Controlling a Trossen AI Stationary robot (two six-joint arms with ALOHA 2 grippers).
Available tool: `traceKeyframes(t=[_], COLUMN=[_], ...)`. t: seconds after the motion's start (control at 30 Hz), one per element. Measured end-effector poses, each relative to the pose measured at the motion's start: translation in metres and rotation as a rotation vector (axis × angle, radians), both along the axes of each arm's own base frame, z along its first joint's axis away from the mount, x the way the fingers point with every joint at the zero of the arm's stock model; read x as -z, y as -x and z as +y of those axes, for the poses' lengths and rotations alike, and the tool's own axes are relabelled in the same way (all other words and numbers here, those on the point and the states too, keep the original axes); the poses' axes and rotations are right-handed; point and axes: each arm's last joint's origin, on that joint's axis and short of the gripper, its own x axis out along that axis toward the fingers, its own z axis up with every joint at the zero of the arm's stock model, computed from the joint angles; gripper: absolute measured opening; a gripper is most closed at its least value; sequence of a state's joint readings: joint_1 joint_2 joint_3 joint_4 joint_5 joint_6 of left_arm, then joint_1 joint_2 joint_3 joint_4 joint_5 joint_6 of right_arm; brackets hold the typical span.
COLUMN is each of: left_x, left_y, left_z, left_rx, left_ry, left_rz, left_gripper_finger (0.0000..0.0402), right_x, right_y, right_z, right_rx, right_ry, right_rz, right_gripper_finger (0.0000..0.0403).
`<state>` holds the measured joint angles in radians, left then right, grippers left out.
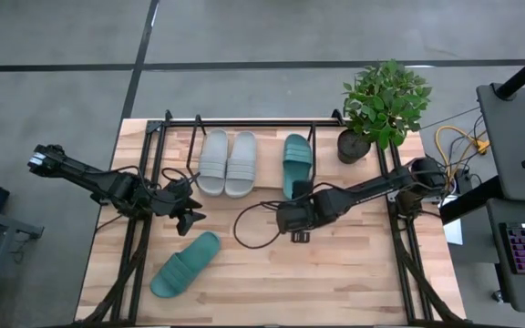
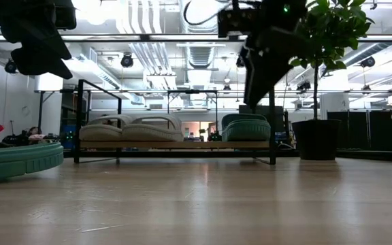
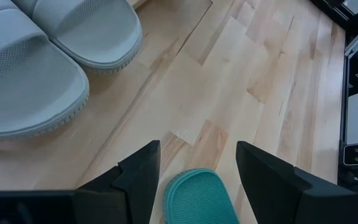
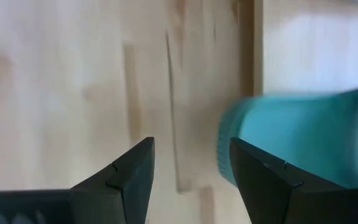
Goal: Pick and place slides into the shelf
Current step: Put the green slide on the shelf
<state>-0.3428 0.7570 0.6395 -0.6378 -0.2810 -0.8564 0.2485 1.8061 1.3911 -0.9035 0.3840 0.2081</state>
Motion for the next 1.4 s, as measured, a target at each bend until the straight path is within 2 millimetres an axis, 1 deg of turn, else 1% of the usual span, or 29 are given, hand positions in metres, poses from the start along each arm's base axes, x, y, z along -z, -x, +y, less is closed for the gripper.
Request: traceKeyframes(t=[0.13,0.23,0.37,0.5,0.57,0.63,0.8,1.0,1.13,1.4], left_x=[0.0,0.0,0.001,0.0,-0.001,0.0,0.01,0.04,0.058,0.065], left_y=[0.0,0.001,0.002,0.005,0.007,0.007,-0.003,-0.025,-0.035,-0.056], left_z=[-0.001,-0.003,-0.009,-0.015,-0.018,-0.02,-0.024,-0.035,-0.041,-0.047], left_rx=[0.016,0.076,0.237,0.401,0.461,0.501,0.507,0.617,0.699,0.836], left_ry=[0.015,0.067,0.21,0.371,0.46,0.509,0.521,0.521,0.545,0.399], left_rz=[0.005,0.024,0.075,0.132,0.167,0.195,0.28,0.461,0.559,0.525], left_gripper_finger=[0.0196,0.0196,0.0196,0.0196,0.0196,0.0196,0.0196,0.0196,0.0196,0.0196], right_x=[-0.005,-0.007,-0.009,-0.01,-0.01,-0.009,-0.008,-0.008,-0.007,-0.005], right_y=[-0.009,-0.013,-0.013,-0.015,-0.016,-0.016,-0.017,-0.017,-0.017,-0.016], right_z=[0.013,0.024,0.032,0.033,0.033,0.033,0.034,0.034,0.034,0.033], right_rx=[-0.036,-0.09,-0.112,-0.118,-0.123,-0.13,-0.158,-0.185,-0.186,-0.187], right_ry=[-0.063,-0.094,-0.101,-0.1,-0.098,-0.092,-0.08,-0.068,-0.067,-0.065], right_rz=[-0.112,-0.173,-0.204,-0.227,-0.233,-0.233,-0.235,-0.235,-0.232,-0.226], right_gripper_finger=[0.0198,0.0199,0.0197,0.0191,0.0189,0.0187,0.0187,0.0184,0.018,0.0178])
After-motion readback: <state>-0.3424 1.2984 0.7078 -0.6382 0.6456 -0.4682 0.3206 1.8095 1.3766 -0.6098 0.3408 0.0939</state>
